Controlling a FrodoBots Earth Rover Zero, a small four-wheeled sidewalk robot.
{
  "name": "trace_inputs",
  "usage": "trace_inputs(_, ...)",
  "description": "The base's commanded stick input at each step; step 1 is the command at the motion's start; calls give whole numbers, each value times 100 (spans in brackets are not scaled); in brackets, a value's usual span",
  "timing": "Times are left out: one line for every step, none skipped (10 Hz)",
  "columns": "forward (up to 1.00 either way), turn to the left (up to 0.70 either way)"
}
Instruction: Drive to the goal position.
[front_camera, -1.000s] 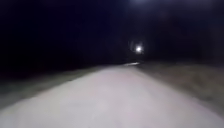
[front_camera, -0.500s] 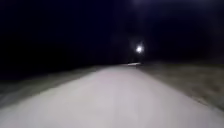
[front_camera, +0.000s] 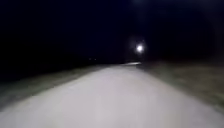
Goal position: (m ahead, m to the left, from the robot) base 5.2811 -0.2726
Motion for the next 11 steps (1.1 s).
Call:
trace_inputs(100, 0)
trace_inputs(100, 0)
trace_inputs(100, 12)
trace_inputs(100, 20)
trace_inputs(100, 25)
trace_inputs(100, 29)
trace_inputs(100, 33)
trace_inputs(100, 37)
trace_inputs(100, 0)
trace_inputs(100, 0)
trace_inputs(100, 0)
